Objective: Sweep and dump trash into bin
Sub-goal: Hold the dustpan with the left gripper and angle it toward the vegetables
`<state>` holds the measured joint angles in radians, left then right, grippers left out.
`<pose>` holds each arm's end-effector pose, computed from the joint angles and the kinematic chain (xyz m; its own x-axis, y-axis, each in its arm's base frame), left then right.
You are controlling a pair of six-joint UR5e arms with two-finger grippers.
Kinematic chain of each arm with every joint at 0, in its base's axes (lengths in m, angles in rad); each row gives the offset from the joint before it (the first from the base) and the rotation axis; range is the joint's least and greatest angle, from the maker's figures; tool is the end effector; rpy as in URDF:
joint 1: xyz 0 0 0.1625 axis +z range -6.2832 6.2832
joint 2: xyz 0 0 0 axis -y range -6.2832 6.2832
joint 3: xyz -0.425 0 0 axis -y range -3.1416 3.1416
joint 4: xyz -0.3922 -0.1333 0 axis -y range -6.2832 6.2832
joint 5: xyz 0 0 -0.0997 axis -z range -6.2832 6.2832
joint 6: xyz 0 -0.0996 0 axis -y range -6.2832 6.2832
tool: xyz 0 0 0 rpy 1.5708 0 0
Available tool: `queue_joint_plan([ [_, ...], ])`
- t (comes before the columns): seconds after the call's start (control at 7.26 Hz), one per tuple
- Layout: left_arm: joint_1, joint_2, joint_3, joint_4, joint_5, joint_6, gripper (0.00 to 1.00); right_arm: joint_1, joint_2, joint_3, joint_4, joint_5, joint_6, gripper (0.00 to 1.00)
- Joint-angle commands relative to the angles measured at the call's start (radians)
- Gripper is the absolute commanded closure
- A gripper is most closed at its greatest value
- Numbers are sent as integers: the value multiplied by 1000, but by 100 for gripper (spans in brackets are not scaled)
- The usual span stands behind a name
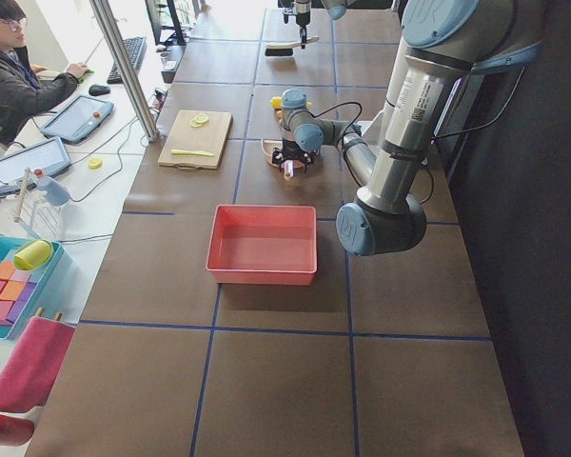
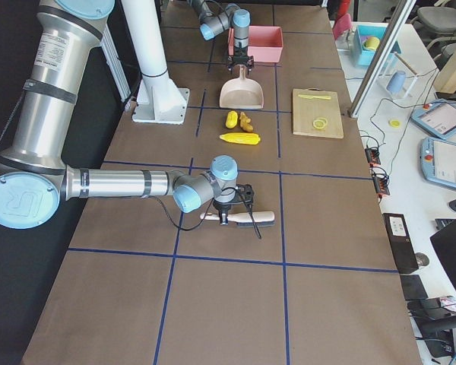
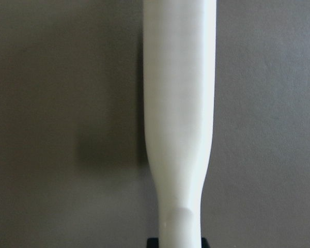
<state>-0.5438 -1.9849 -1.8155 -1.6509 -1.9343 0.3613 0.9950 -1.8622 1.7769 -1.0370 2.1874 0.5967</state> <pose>0.4778 -0.4033 0.3132 0.0371 0.9993 -0.0078 -0.6902 0.0312 0.7229 -0.1509 -0.3715 0.6330 0.7288 -0.1167 0.6747 0.0981 0.9930 0.0659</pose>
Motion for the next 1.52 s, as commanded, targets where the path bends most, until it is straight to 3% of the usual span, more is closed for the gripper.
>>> queue_joint_plan([
  [0.0, -5, 1, -2, -4, -8, 2, 3, -1, 0, -1, 0, 0, 0, 100],
  [0.83, -12, 6, 7, 2, -9, -1, 8, 1, -2, 1, 0, 0, 0, 100],
  [1.38, -11, 15, -10, 87, -8, -2, 50, 1, -2, 1, 0, 0, 0, 100],
])
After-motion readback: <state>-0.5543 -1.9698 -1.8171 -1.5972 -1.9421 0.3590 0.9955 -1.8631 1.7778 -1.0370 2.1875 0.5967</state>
